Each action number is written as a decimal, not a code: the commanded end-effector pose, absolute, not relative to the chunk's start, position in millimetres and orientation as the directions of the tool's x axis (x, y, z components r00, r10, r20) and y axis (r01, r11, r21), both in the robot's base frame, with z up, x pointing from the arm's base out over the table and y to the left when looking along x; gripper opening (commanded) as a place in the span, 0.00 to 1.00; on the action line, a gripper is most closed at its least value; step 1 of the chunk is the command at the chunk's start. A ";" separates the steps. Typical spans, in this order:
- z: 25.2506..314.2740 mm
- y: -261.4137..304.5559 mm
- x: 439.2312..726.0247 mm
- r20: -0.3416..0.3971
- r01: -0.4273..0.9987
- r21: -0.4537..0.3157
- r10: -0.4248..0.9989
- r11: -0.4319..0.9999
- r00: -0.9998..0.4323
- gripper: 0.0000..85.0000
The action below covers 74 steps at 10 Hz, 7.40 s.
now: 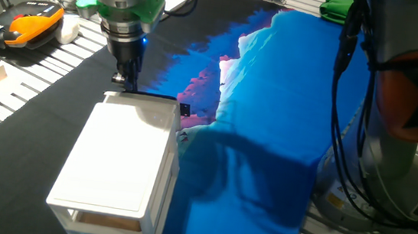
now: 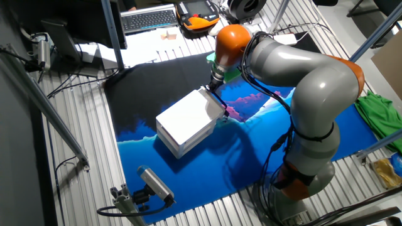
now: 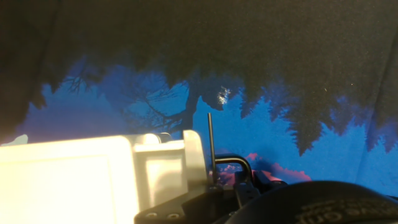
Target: Grasp the handle and open the drawer
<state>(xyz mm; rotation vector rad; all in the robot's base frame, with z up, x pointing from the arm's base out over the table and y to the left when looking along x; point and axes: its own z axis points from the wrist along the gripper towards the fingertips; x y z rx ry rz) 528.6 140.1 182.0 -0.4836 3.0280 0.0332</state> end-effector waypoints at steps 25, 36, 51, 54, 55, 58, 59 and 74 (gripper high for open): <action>176.0 108.8 536.9 -0.043 -0.296 0.029 -0.295 0.955 -0.955 0.00; 180.8 99.3 542.8 -0.039 -0.308 0.030 -0.307 0.951 -0.951 0.00; 182.9 81.6 549.5 -0.036 -0.327 0.035 -0.326 0.944 -0.945 0.00; 181.4 73.6 553.2 -0.038 -0.339 0.039 -0.337 0.940 -0.941 0.00; 181.0 72.2 553.8 -0.038 -0.340 0.039 -0.339 0.940 -0.940 0.00; 181.2 70.9 553.5 -0.038 -0.340 0.039 -0.339 0.940 -0.940 0.00; 181.6 69.6 553.7 -0.037 -0.343 0.041 -0.342 0.938 -0.939 0.00; 180.4 50.0 559.0 -0.046 -0.365 0.047 -0.363 0.930 -0.931 0.00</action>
